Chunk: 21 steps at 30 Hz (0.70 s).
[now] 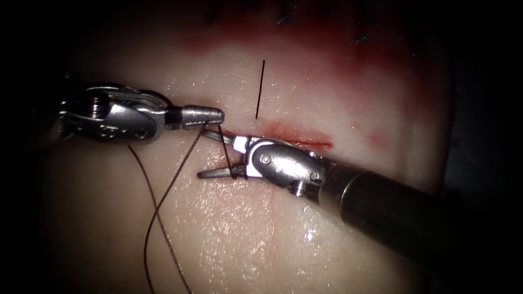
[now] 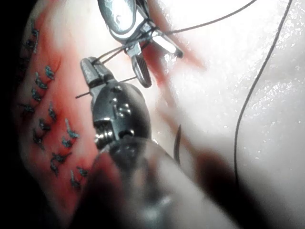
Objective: Wound Closure
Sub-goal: Wrap suture twice counter-clockwise around right holder
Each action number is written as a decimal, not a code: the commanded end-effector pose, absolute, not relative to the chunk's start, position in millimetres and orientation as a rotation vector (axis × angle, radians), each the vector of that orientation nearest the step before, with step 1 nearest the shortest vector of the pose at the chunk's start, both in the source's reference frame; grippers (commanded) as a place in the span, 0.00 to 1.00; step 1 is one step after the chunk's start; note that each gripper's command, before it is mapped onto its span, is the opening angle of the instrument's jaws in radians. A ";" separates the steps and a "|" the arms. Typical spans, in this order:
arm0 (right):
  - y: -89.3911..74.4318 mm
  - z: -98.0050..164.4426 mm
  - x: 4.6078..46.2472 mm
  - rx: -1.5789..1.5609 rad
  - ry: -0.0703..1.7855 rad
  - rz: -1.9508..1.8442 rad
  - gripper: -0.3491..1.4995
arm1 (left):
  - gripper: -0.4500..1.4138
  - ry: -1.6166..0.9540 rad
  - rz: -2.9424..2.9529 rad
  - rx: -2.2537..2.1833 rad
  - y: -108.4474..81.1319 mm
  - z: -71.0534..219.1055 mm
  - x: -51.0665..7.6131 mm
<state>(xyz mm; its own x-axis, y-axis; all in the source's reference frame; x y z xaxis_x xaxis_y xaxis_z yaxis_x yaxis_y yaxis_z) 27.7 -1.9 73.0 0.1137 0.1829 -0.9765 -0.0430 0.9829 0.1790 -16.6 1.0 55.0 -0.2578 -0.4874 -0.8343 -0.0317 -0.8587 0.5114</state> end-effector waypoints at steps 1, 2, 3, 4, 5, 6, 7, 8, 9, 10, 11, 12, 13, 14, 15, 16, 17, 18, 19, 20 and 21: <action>-2.1 73.6 28.3 0.135 1.443 0.158 0.85 | 0.05 -0.612 -2.187 1.715 2.0 56.3 -17.0; -2.2 73.7 28.3 0.135 1.441 0.155 0.85 | 0.05 -0.605 -2.187 1.720 2.1 56.7 -17.0; -2.3 73.9 28.3 0.142 1.438 0.146 0.85 | 0.05 -0.595 -2.188 1.729 2.3 57.2 -17.0; -2.5 74.1 28.3 0.158 1.443 0.144 0.84 | 0.05 -0.582 -2.190 1.743 2.7 58.1 -17.0; -2.5 74.1 28.3 0.158 1.443 0.144 0.84 | 0.05 -0.582 -2.190 1.743 2.7 58.1 -17.0; -2.6 74.3 28.3 0.173 1.455 0.135 0.83 | 0.05 -0.563 -2.187 1.749 3.0 59.0 -17.0; -2.7 74.3 28.3 0.185 1.464 0.130 0.82 | 0.05 -0.554 -2.183 1.754 3.1 59.5 -17.0; -2.7 74.3 28.3 0.185 1.464 0.130 0.82 | 0.05 -0.554 -2.183 1.754 3.1 59.5 -17.0; -2.7 74.3 28.3 0.206 1.479 0.122 0.81 | 0.05 -0.526 -2.190 1.759 3.3 60.5 -17.1; -2.8 74.3 28.3 0.221 1.486 0.114 0.81 | 0.05 -0.514 -2.194 1.762 3.3 61.0 -17.2; -2.9 74.4 28.4 0.249 1.506 0.108 0.80 | 0.05 -0.495 -2.193 1.754 3.1 62.0 -17.4; -2.9 74.3 28.4 0.269 1.523 0.104 0.78 | 0.05 -0.481 -2.197 1.755 3.0 62.4 -17.5; -3.0 74.3 28.3 0.287 1.551 0.100 0.75 | 0.05 -0.465 -2.199 1.753 2.8 63.5 -17.6; -3.0 74.2 28.2 0.300 1.568 0.105 0.72 | 0.05 -0.459 -2.202 1.748 2.6 63.9 -17.6; -3.0 74.2 28.1 0.307 1.580 0.106 0.71 | 0.05 -0.454 -2.207 1.740 2.5 64.3 -17.6; -3.1 74.1 28.0 0.315 1.592 0.108 0.70 | 0.05 -0.450 -2.215 1.737 2.4 64.9 -17.6; -3.1 74.0 27.6 0.332 1.624 0.119 0.66 | 0.05 -0.441 -2.218 1.741 2.1 65.7 -17.5; -3.1 73.9 27.4 0.329 1.635 0.123 0.66 | 0.05 -0.438 -2.223 1.742 1.9 66.2 -17.4; -3.1 73.9 27.2 0.331 1.640 0.132 0.66 | 0.05 -0.435 -2.225 1.739 1.8 66.6 -17.3; -3.1 73.8 26.9 0.331 1.652 0.144 0.66 | 0.05 -0.434 -2.224 1.740 1.6 67.0 -17.2; -3.1 73.8 26.6 0.329 1.662 0.149 0.66 | 0.05 -0.426 -2.231 1.741 1.5 67.3 -17.1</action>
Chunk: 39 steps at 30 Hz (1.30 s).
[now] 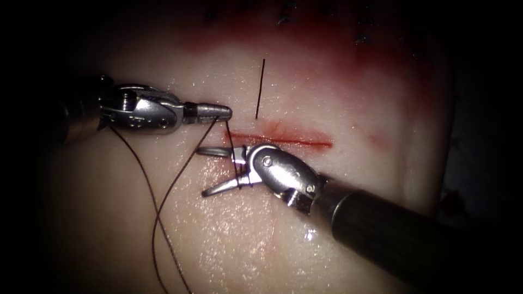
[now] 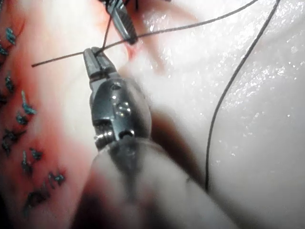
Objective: Wound Closure
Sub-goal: Wrap suture twice counter-clockwise around right holder
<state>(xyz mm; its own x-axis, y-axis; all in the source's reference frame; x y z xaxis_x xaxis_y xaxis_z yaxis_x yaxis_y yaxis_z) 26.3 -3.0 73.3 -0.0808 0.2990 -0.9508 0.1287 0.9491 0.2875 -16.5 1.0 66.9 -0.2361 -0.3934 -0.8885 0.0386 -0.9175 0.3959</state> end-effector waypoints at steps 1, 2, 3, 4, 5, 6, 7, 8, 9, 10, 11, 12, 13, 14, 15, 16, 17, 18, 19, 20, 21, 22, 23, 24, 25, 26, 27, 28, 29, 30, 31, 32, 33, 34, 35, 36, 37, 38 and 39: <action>-3.0 73.7 26.4 0.325 1.671 0.156 0.66 | 0.05 -0.426 -2.233 1.739 1.3 67.7 -16.9; -2.9 73.6 26.0 0.321 1.688 0.175 0.66 | 0.05 -0.424 -2.234 1.740 1.1 67.9 -16.9; -2.7 73.4 25.4 0.315 1.723 0.200 0.66 | 0.05 -0.420 -2.236 1.743 0.7 68.3 -16.7; -2.6 73.2 25.0 0.309 1.750 0.225 0.67 | 0.05 -0.418 -2.238 1.745 0.6 68.5 -16.7; -2.3 72.9 24.4 0.296 1.776 0.250 0.67 | 0.05 -0.418 -2.239 1.745 0.1 68.7 -16.7; -2.3 72.9 24.4 0.296 1.776 0.250 0.67 | 0.05 -0.418 -2.239 1.745 0.1 68.7 -16.7; -2.1 72.8 24.0 0.289 1.786 0.267 0.67 | 0.05 -0.420 -2.238 1.743 -0.1 68.7 -16.7; -1.8 72.6 23.6 0.275 1.798 0.295 0.67 | 0.05 -0.417 -2.237 1.736 -0.5 68.8 -16.8; -1.4 72.3 23.1 0.255 1.819 0.330 0.67 | 0.05 -0.416 -2.239 1.737 -0.9 68.9 -16.8; -1.3 72.3 22.8 0.251 1.827 0.340 0.67 | 0.05 -0.418 -2.237 1.735 -1.2 68.9 -16.9; -1.1 72.2 22.6 0.244 1.834 0.355 0.67 | 0.05 -0.421 -2.236 1.734 -1.4 69.0 -16.9; -0.8 72.1 22.3 0.236 1.847 0.372 0.66 | 0.05 -0.418 -2.238 1.736 -1.7 69.0 -17.0; -0.4 72.0 21.9 0.218 1.850 0.405 0.66 | 0.05 -0.419 -2.235 1.726 -2.4 69.2 -17.1; -0.1 71.9 21.6 0.210 1.852 0.422 0.66 | 0.05 -0.414 -2.238 1.725 -2.7 69.3 -17.1; -0.1 71.9 21.6 0.210 1.852 0.422 0.66 | 0.05 -0.414 -2.238 1.725 -2.7 69.3 -17.1; 0.8 71.7 20.9 0.182 1.853 0.474 0.65 | 0.05 -0.409 -2.235 1.710 -3.5 69.6 -17.3; 1.0 71.6 20.8 0.171 1.852 0.493 0.65 | 0.05 -0.408 -2.235 1.707 -3.7 69.6 -17.4; 1.6 71.6 20.6 0.138 1.851 0.541 0.64 | 0.05 -0.402 -2.243 1.700 -4.2 69.6 -17.6; 1.6 71.6 20.6 0.138 1.851 0.541 0.64 | 0.05 -0.402 -2.243 1.700 -4.2 69.6 -17.6; 2.3 71.6 20.5 0.085 1.806 0.613 0.63 | 0.05 -0.406 -2.244 1.698 -4.9 69.3 -17.9; 2.3 71.6 20.5 0.085 1.806 0.613 0.63 | 0.05 -0.406 -2.244 1.698 -4.9 69.3 -17.9; 2.7 71.7 20.5 0.056 1.782 0.647 0.63 | 0.05 -0.404 -2.250 1.700 -5.5 69.0 -18.3; 3.0 71.9 20.4 0.037 1.746 0.690 0.63 | 0.05 -0.406 -2.252 1.699 -6.0 68.6 -18.6; 3.1 72.0 20.4 0.035 1.732 0.713 0.62 | 0.05 -0.407 -2.253 1.698 -6.3 68.4 -18.8; 3.3 72.3 20.2 0.032 1.705 0.757 0.62 | 0.05 -0.405 -2.257 1.695 -6.8 68.0 -19.2; 3.5 72.5 20.0 0.031 1.684 0.792 0.62 | 0.05 -0.401 -2.261 1.689 -7.1 67.6 -19.6; 3.5 72.5 20.0 0.031 1.684 0.792 0.62 | 0.05 -0.401 -2.261 1.689 -7.1 67.6 -19.6; 3.6 72.6 19.8 0.026 1.676 0.801 0.61 | 0.05 -0.399 -2.263 1.686 -7.2 67.5 -19.8; 3.8 72.8 19.4 0.023 1.661 0.830 0.58 | 0.05 -0.403 -2.270 1.682 -7.4 67.4 -20.1; 3.8 72.9 19.2 0.023 1.650 0.850 0.55 | 0.05 -0.403 -2.269 1.684 -7.4 67.4 -20.3; 3.9 73.1 19.0 0.016 1.640 0.860 0.54 | 0.05 -0.404 -2.271 1.683 -7.3 67.4 -20.5; 4.1 73.3 18.5 0.012 1.623 0.889 0.54 | 0.05 -0.407 -2.274 1.682 -7.2 67.5 -20.8; 4.2 73.4 18.3 0.007 1.612 0.904 0.54 | 0.05 -0.408 -2.276 1.681 -7.0 67.6 -21.0; 4.3 73.5 18.0 0.007 1.605 0.916 0.54 | 0.05 -0.410 -2.278 1.680 -7.0 67.7 -21.1; 4.3 73.7 17.8 0.009 1.597 0.934 0.54 | 0.05 -0.411 -2.279 1.680 -6.9 67.8 -21.3; 4.4 73.8 17.6 0.004 1.590 0.943 0.54 | 0.05 -0.412 -2.280 1.679 -6.8 67.8 -21.4; 4.4 73.8 17.6 0.004 1.590 0.943 0.54 | 0.05 -0.412 -2.280 1.679 -6.8 67.8 -21.4; 4.6 74.3 16.9 -0.006 1.565 0.984 0.54 | 0.05 -0.415 -2.284 1.678 -6.5 68.0 -21.8; 4.6 74.3 16.9 -0.006 1.565 0.984 0.54 | 0.05 -0.415 -2.284 1.678 -6.5 68.0 -21.8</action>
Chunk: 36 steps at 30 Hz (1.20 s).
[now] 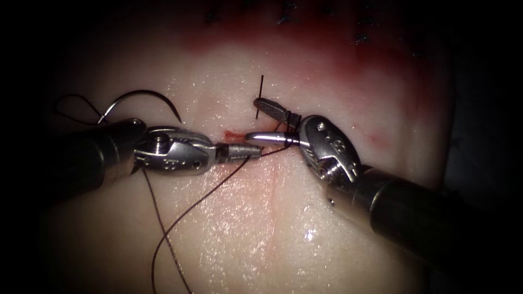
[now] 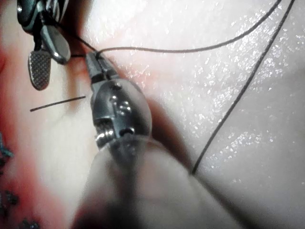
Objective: Wound Closure
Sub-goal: Wrap suture twice counter-clockwise around right holder, then pick up thread tail with right hand and pull down to tighten while left hand pulls upward
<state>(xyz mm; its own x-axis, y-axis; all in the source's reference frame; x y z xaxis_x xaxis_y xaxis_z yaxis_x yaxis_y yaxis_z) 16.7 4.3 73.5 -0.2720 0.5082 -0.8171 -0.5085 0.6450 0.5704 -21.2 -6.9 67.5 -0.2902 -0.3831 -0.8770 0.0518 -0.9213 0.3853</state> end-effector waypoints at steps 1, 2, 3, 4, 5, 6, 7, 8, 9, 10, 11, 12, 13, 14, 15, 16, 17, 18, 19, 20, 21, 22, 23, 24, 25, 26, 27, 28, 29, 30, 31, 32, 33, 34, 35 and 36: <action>4.8 74.6 16.6 -0.017 1.552 1.000 0.54 | 0.05 -0.417 -2.286 1.678 -6.3 68.2 -22.0; 4.9 74.8 16.4 -0.022 1.543 1.015 0.54 | 0.05 -0.416 -2.283 1.680 -6.2 68.2 -22.0; 4.9 75.0 16.2 -0.033 1.531 1.030 0.54 | 0.05 -0.415 -2.292 1.679 -6.1 68.3 -22.0; 5.0 75.3 16.1 -0.039 1.511 1.067 0.55 | 0.05 -0.414 -2.309 1.680 -6.0 68.4 -22.1; 5.0 75.5 16.0 -0.045 1.505 1.076 0.55 | 0.05 -0.416 -2.319 1.681 -5.9 68.5 -22.1; 5.1 75.6 16.1 -0.047 1.500 1.089 0.55 | 0.05 -0.415 -2.330 1.679 -5.8 68.5 -22.1; 5.2 75.8 16.1 -0.057 1.494 1.106 0.55 | 0.05 -0.420 -2.333 1.678 -5.7 68.6 -22.1; 5.4 76.0 16.2 -0.064 1.477 1.136 0.55 | 0.05 -0.413 -2.346 1.683 -5.3 68.8 -22.1; 5.6 76.0 16.2 -0.061 1.467 1.155 0.55 | 0.05 -0.418 -2.349 1.683 -5.2 68.8 -22.1; 5.8 76.1 16.4 -0.057 1.449 1.173 0.55 | 0.05 -0.419 -2.351 1.682 -5.0 68.9 -22.1; 5.9 76.2 16.5 -0.047 1.433 1.188 0.55 | 0.05 -0.415 -2.356 1.686 -4.9 69.0 -22.2; 6.0 76.3 16.6 -0.043 1.410 1.191 0.55 | 0.05 -0.416 -2.357 1.685 -4.8 69.1 -22.2; 6.3 76.4 17.1 -0.013 1.344 1.209 0.55 | 0.05 -0.414 -2.363 1.688 -4.6 69.2 -22.4; 6.4 76.5 17.3 0.000 1.314 1.215 0.55 | 0.05 -0.414 -2.364 1.687 -4.5 69.3 -22.4; 6.4 76.6 17.5 0.015 1.271 1.220 0.56 | 0.05 -0.415 -2.364 1.687 -4.5 69.3 -22.5; 6.5 76.6 17.6 0.019 1.262 1.214 0.56 | 0.05 -0.415 -2.365 1.687 -4.5 69.3 -22.5; 6.5 76.7 17.8 0.026 1.263 1.214 0.56 | 0.05 -0.416 -2.365 1.686 -4.5 69.3 -22.6; 6.5 76.7 17.9 0.036 1.263 1.213 0.56 | 0.05 -0.416 -2.366 1.686 -4.5 69.3 -22.6; 6.5 76.7 17.9 0.036 1.263 1.213 0.56 | 0.05 -0.416 -2.366 1.686 -4.5 69.3 -22.6; 6.6 76.8 18.0 0.045 1.254 1.214 0.56 | 0.05 -0.416 -2.367 1.686 -4.5 69.3 -22.6; 6.7 76.9 18.1 0.047 1.246 1.212 0.56 | 0.05 -0.416 -2.367 1.686 -4.5 69.3 -22.6; 6.8 77.1 18.3 0.051 1.237 1.208 0.57 | 0.05 -0.416 -2.367 1.686 -4.5 69.3 -22.6; 6.9 77.2 18.3 0.055 1.241 1.203 0.58 | 0.05 -0.416 -2.366 1.686 -4.5 69.3 -22.6; 7.0 77.4 18.5 0.058 1.247 1.198 0.59 | 0.05 -0.416 -2.366 1.686 -4.5 69.3 -22.6; 7.1 77.5 18.6 0.060 1.250 1.195 0.60 | 0.05 -0.415 -2.365 1.687 -4.5 69.3 -22.5; 7.1 77.6 18.7 0.066 1.254 1.197 0.61 | 0.05 -0.414 -2.365 1.687 -4.4 69.3 -22.5; 7.3 77.7 19.2 0.080 1.260 1.194 0.61 | 0.05 -0.415 -2.367 1.685 -4.4 69.3 -22.4; 7.4 77.8 19.4 0.080 1.261 1.194 0.60 | 0.05 -0.414 -2.367 1.686 -4.3 69.2 -22.3; 7.5 77.8 19.7 0.079 1.261 1.196 0.60 | 0.05 -0.414 -2.370 1.684 -4.3 69.2 -22.3; 7.5 77.8 20.0 0.076 1.260 1.199 0.59 | 0.05 -0.413 -2.370 1.685 -4.2 69.2 -22.2; 7.6 77.8 20.2 0.079 1.261 1.204 0.59 | 0.05 -0.412 -2.369 1.686 -4.2 69.2 -22.2; 7.7 77.9 20.5 0.080 1.268 1.202 0.57 | 0.05 -0.413 -2.372 1.683 -4.1 69.2 -22.1; 7.7 77.9 20.8 0.081 1.266 1.202 0.55 | 0.05 -0.412 -2.372 1.684 -4.1 69.1 -22.1; 7.7 77.9 21.0 0.081 1.267 1.202 0.50 | 0.05 -0.413 -2.373 1.682 -4.1 69.1 -22.0; 7.7 77.9 21.2 0.080 1.267 1.203 0.30 | 0.05 -0.412 -2.373 1.682 -4.1 69.1 -21.9; 7.5 77.8 21.3 0.087 1.269 1.198 0.04 | 0.05 -0.413 -2.374 1.680 -4.2 69.1 -21.8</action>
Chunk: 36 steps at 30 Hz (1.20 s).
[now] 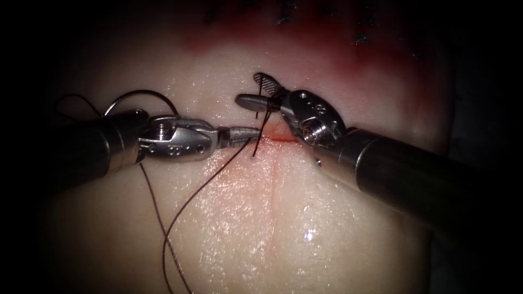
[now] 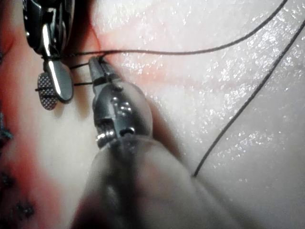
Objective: Wound Closure
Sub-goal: Pick up thread tail with right hand and pull down to tighten while left hand pulls upward
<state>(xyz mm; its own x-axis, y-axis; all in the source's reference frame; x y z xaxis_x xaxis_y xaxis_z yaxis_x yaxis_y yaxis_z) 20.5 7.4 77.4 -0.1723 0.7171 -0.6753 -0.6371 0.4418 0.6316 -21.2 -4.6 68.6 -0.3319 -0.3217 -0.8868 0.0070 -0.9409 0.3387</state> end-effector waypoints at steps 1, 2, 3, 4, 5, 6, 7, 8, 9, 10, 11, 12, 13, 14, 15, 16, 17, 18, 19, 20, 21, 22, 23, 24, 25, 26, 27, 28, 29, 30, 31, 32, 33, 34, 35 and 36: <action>7.4 77.7 21.4 0.091 1.276 1.194 0.00 | 0.05 -0.413 -2.376 1.678 -4.2 69.1 -21.7; 7.2 77.6 21.3 0.093 1.277 1.192 0.00 | 0.05 -0.412 -2.375 1.678 -4.2 69.1 -21.6; 7.0 77.5 21.3 0.092 1.278 1.186 0.00 | 0.05 -0.413 -2.377 1.676 -4.2 69.1 -21.5; 6.7 77.4 21.2 0.077 1.281 1.173 0.00 | 0.05 -0.413 -2.379 1.674 -4.2 69.1 -21.3; 6.5 77.2 21.1 0.057 1.272 1.165 0.00 | 0.05 -0.414 -2.380 1.672 -4.2 69.1 -21.2; 5.8 76.9 20.9 0.022 1.276 1.135 0.00 | 0.05 -0.413 -2.382 1.670 -4.1 69.1 -21.0; 5.8 76.9 20.9 0.022 1.276 1.135 0.00 | 0.05 -0.413 -2.382 1.670 -4.1 69.1 -21.0; 5.1 76.5 21.0 -0.017 1.267 1.093 0.00 | 0.05 -0.409 -2.390 1.670 -4.1 69.0 -20.7; 4.3 76.1 21.2 -0.034 1.269 1.072 0.00 | 0.05 -0.406 -2.396 1.675 -3.9 68.9 -20.4; 3.3 75.8 21.7 -0.057 1.275 1.031 0.00 | 0.05 -0.406 -2.402 1.683 -3.7 68.8 -20.2; 2.9 75.6 21.9 -0.068 1.276 1.014 0.00 | 0.05 -0.406 -2.403 1.686 -3.5 68.8 -20.1; 2.2 75.4 22.1 -0.090 1.275 0.981 0.00 | 0.05 -0.408 -2.403 1.690 -3.4 68.7 -20.0; 1.8 75.2 22.2 -0.103 1.272 0.966 0.00 | 0.05 -0.407 -2.407 1.688 -3.2 68.6 -19.9; 1.4 75.0 22.2 -0.113 1.273 0.956 0.00 | 0.05 -0.405 -2.408 1.690 -3.0 68.6 -19.9; 1.0 74.8 22.3 -0.132 1.266 0.939 0.00 | 0.05 -0.403 -2.410 1.690 -2.9 68.5 -19.9; 0.2 74.4 22.3 -0.172 1.257 0.905 0.00 | 0.05 -0.399 -2.412 1.693 -2.6 68.2 -19.8; -0.1 74.2 22.4 -0.190 1.251 0.887 0.00 | 0.05 -0.400 -2.413 1.697 -2.4 68.1 -19.8; -0.3 74.1 22.4 -0.200 1.250 0.878 0.00 | 0.05 -0.397 -2.415 1.699 -2.3 68.0 -19.8; -0.4 74.0 22.5 -0.204 1.249 0.873 0.00 | 0.05 -0.394 -2.417 1.701 -2.1 67.8 -19.8; -0.5 73.9 22.5 -0.212 1.246 0.864 0.00 | 0.05 -0.392 -2.418 1.702 -2.0 67.7 -19.8; -0.6 73.8 22.6 -0.218 1.247 0.860 0.00 | 0.05 -0.389 -2.420 1.704 -1.8 67.5 -19.8; -0.6 73.8 22.6 -0.231 1.252 0.853 0.00 | 0.05 -0.387 -2.421 1.706 -1.7 67.4 -19.8; -0.7 73.7 22.6 -0.236 1.254 0.857 0.00 | 0.05 -0.384 -2.423 1.708 -1.5 67.3 -19.8; -0.8 73.6 22.7 -0.253 1.257 0.845 0.00 | 0.05 -0.383 -2.427 1.706 -1.3 67.2 -19.7; -0.9 73.5 22.7 -0.268 1.258 0.840 0.00 | 0.05 -0.385 -2.437 1.699 -1.0 67.2 -19.7; -1.1 73.4 22.7 -0.280 1.260 0.832 0.00 | 0.05 -0.388 -2.445 1.698 -0.6 67.1 -19.5; -1.3 73.3 22.8 -0.306 1.254 0.812 0.00 | 0.05 -0.387 -2.451 1.696 -0.2 67.1 -19.4; -1.7 73.1 22.9 -0.337 1.244 0.780 0.00 | 0.05 -0.382 -2.462 1.695 0.7 67.0 -19.3; -2.4 72.9 23.1 -0.377 1.225 0.739 0.00 | 0.05 -0.376 -2.473 1.694 1.5 66.8 -19.2; -2.7 72.7 23.1 -0.388 1.218 0.731 0.00 | 0.05 -0.375 -2.483 1.690 1.9 66.7 -19.1; -3.0 72.6 23.1 -0.400 1.213 0.715 0.00 | 0.05 -0.369 -2.500 1.688 2.4 66.6 -19.0; -3.5 72.4 23.1 -0.404 1.212 0.709 0.00 | 0.05 -0.372 -2.507 1.679 2.9 66.4 -18.9; -3.8 72.2 23.1 -0.412 1.209 0.698 0.00 | 0.05 -0.374 -2.510 1.670 3.6 66.2 -18.7; -4.1 72.0 23.0 -0.415 1.209 0.692 0.00 | 0.05 -0.375 -2.516 1.663 4.1 66.1 -18.5; -4.5 71.7 22.9 -0.425 1.203 0.677 0.00 | 0.05 -0.374 -2.521 1.657 4.7 65.9 -18.4; -4.7 71.5 22.8 -0.429 1.200 0.673 0.00 | 0.05 -0.370 -2.529 1.656 5.2 65.8 -18.3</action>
<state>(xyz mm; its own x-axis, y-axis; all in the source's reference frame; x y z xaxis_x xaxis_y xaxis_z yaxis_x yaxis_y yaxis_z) 22.1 -5.0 70.8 0.2139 0.2394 -0.9471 -0.6780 0.7343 0.0325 -17.6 5.6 65.2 -0.4126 -0.2020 -0.8882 -0.0570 -0.9675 0.2465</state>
